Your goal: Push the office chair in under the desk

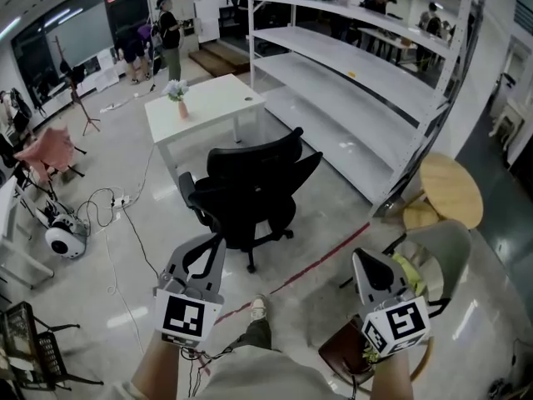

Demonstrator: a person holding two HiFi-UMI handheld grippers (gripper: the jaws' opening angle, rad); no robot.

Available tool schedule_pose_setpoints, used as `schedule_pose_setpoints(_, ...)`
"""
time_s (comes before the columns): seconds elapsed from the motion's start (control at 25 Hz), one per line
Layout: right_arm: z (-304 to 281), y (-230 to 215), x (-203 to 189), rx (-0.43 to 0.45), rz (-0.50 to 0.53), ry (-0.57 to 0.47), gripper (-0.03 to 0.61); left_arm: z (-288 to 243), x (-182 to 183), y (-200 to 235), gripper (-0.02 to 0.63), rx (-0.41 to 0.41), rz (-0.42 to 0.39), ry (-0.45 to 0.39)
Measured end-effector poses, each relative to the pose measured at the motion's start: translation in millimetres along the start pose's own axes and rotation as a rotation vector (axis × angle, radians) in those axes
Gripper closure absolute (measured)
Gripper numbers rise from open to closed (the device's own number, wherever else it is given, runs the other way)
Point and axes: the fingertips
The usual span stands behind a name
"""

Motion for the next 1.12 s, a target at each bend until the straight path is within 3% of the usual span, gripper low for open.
schedule_pose_setpoints(0.32, -84, -14, 2, 0.016, 0.059, 0.037, 0.569, -58, -15, 43, 0.606, -0.022, -0.002, -0.008)
schedule_pose_setpoints(0.6, -169, -16, 9, 0.040, 0.115, 0.069, 0.568, -116, -43, 78, 0.606, -0.130, -0.036, 0.046)
schedule_pose_setpoints(0.8, -231, -16, -4, 0.094, 0.164, 0.154, 0.555, -162, -66, 97, 0.604, -0.203, -0.059, 0.098)
schedule_pose_setpoints(0.96, -261, -11, -11, 0.157, 0.182, 0.197, 0.481, -184, -82, 102, 0.561, -0.262, -0.115, 0.142)
schedule_pose_setpoints(1.12, -284, -11, -23, 0.197, 0.221, 0.234, 0.416, -194, -100, 104, 0.508, -0.296, -0.106, 0.172)
Point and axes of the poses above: the fingertips, and each gripper's own axes: z backward along the fingers, y to its left, x out of its top, and after that the axes turned 9 degrees about -x, right-handed
